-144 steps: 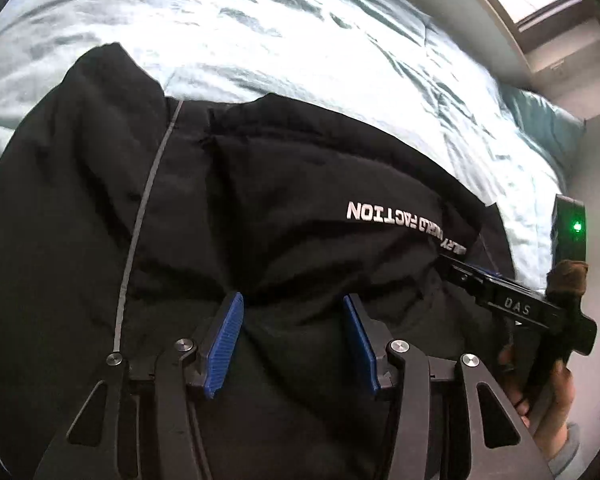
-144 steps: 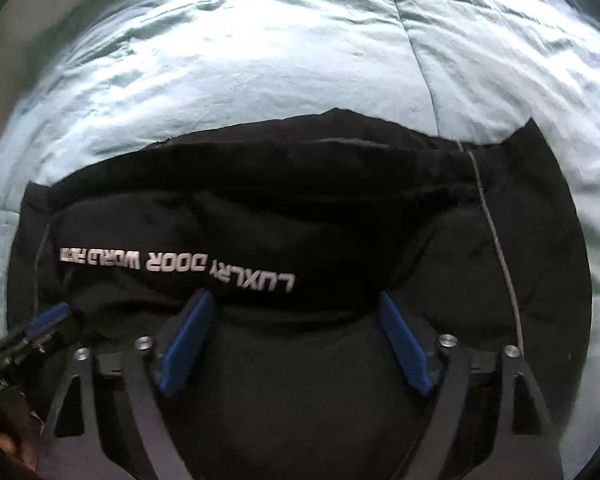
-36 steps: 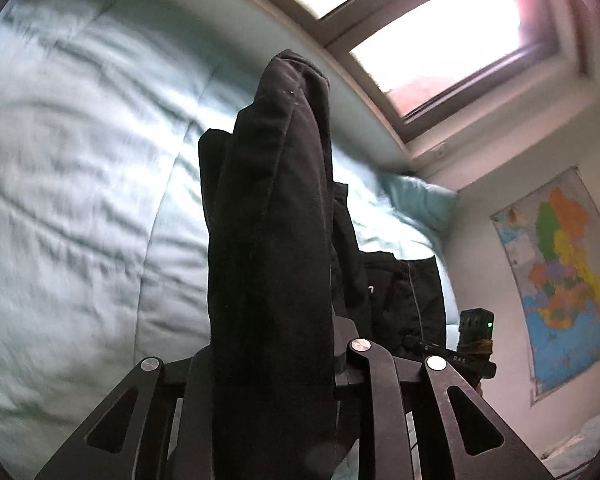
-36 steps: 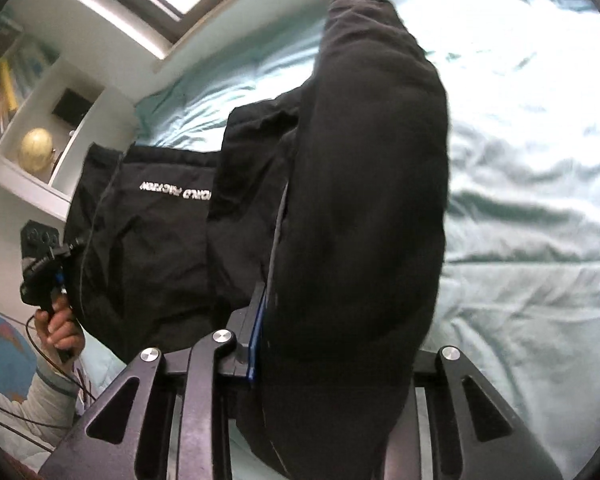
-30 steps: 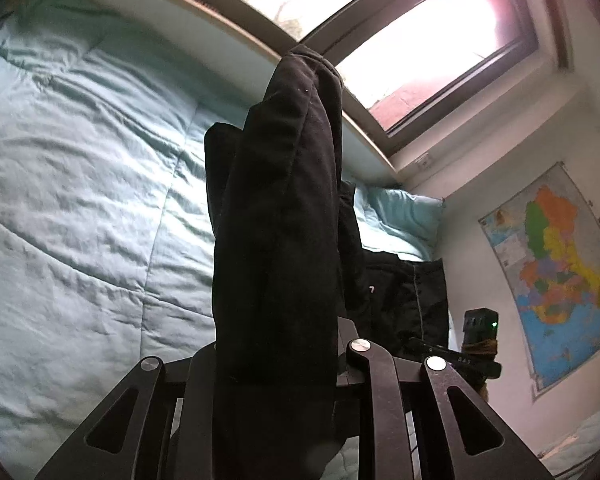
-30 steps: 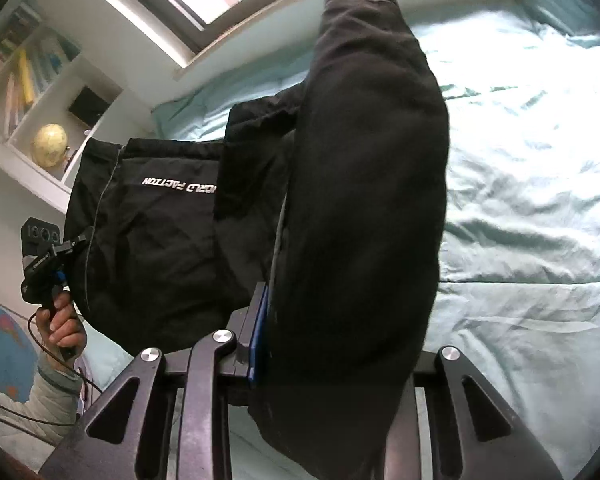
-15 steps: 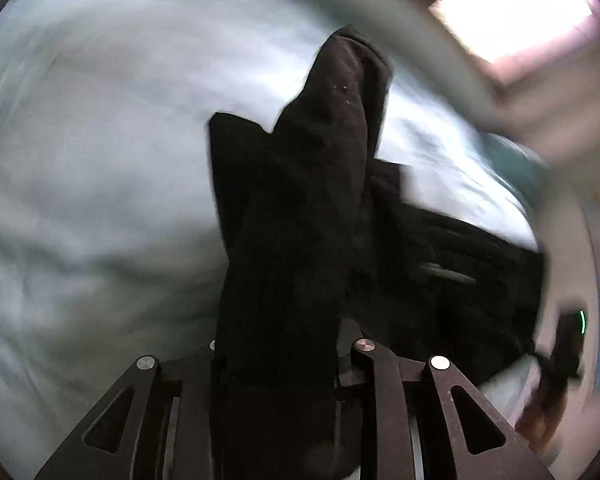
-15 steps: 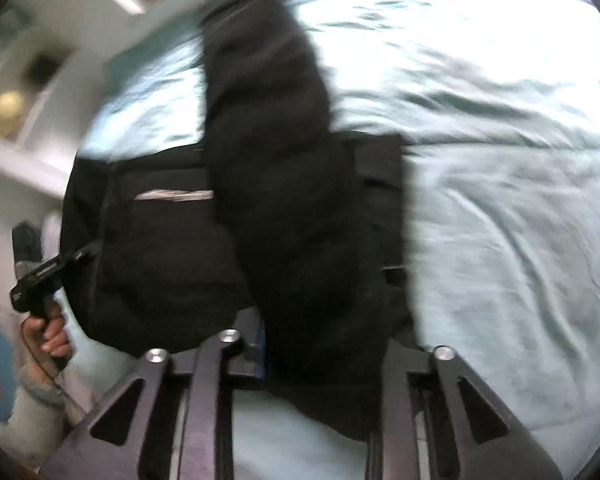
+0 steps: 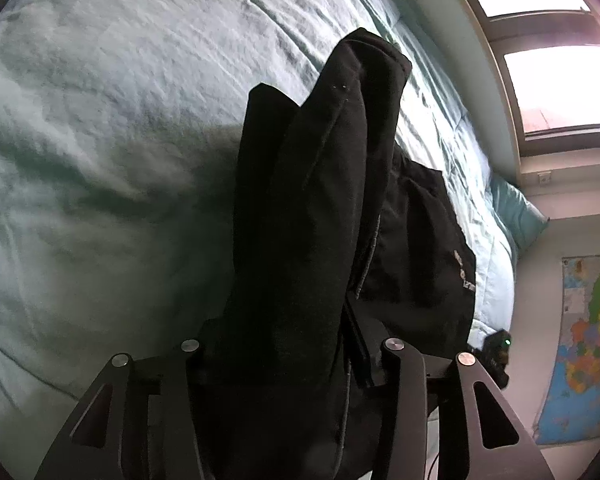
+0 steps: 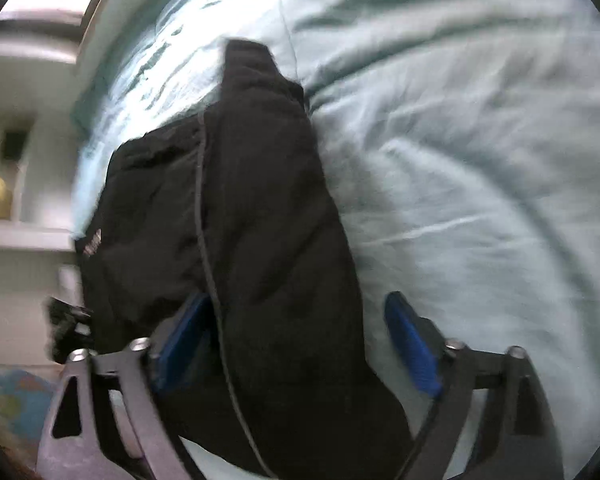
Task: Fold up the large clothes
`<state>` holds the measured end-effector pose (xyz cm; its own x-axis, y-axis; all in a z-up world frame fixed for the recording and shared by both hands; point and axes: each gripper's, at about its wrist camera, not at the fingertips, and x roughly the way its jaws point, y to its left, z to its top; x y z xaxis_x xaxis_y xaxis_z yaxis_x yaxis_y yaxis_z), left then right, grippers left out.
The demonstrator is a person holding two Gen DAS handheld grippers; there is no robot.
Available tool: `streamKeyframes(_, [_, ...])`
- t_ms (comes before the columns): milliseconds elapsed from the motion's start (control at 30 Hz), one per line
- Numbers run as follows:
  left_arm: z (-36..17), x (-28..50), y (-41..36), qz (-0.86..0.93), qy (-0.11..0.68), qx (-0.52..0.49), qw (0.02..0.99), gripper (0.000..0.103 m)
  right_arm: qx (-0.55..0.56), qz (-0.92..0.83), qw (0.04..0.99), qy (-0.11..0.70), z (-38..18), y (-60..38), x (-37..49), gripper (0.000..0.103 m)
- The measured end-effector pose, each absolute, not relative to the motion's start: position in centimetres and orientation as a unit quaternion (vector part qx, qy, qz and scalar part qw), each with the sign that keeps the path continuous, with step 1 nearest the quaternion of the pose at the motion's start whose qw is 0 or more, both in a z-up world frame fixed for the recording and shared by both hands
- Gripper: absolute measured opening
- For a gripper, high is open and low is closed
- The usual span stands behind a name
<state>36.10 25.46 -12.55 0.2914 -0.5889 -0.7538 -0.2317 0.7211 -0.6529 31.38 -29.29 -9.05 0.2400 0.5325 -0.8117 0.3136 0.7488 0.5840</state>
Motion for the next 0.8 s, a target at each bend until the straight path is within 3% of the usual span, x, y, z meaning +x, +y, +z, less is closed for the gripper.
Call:
streamKeyframes(67, [-13.0, 36.2, 25.5, -0.125, 0.582, -0.361, 0.718, 0.051, 0.4, 0.118, 0.683, 0.599, -10.7, -28.5, 32.2, 0.09])
streamKeyframes(167, [-13.0, 36.2, 25.5, -0.132, 0.575, -0.353, 0.726, 0.045, 0.377, 0.136, 0.702, 0.588, -9.6, -25.7, 32.6, 0.072])
streamKeyframes(233, [-12.0, 35.9, 24.6, -0.14, 0.569, -0.329, 0.74, 0.033, 0.357, 0.145, 0.729, 0.566, -7.2, -24.6, 31.5, 0.047])
streamKeyframes(333, [-9.3, 35.5, 24.5, -0.172, 0.549, -0.323, 0.752, 0.027, 0.339, 0.159, 0.754, 0.539, -2.2, -23.3, 28.8, 0.04])
streamKeyframes(467, [-5.6, 34.8, 24.5, -0.2, 0.521, -0.322, 0.765, 0.025, 0.298, 0.15, 0.763, 0.553, 1.5, -20.3, 26.1, 0.039])
streamKeyframes(567, [-6.9, 35.6, 24.8, -0.168, 0.547, -0.301, 0.762, 0.027, 0.294, 0.118, 0.761, 0.566, 0.7, -20.0, 24.3, 0.04])
streamKeyframes(633, [-9.5, 36.2, 25.0, -0.136, 0.575, -0.271, 0.76, 0.043, 0.302, 0.072, 0.753, 0.58, -1.6, -21.6, 23.3, 0.059])
streamKeyframes(667, [-11.3, 36.4, 25.5, -0.119, 0.594, -0.271, 0.748, 0.048, 0.316, 0.047, 0.741, 0.59, -2.9, -22.7, 23.6, 0.063])
streamKeyframes(800, [-13.9, 35.2, 29.1, -0.131, 0.595, -0.395, 0.687, 0.053, 0.432, 0.014, 0.7, 0.569, -5.1, -26.9, 22.9, 0.064])
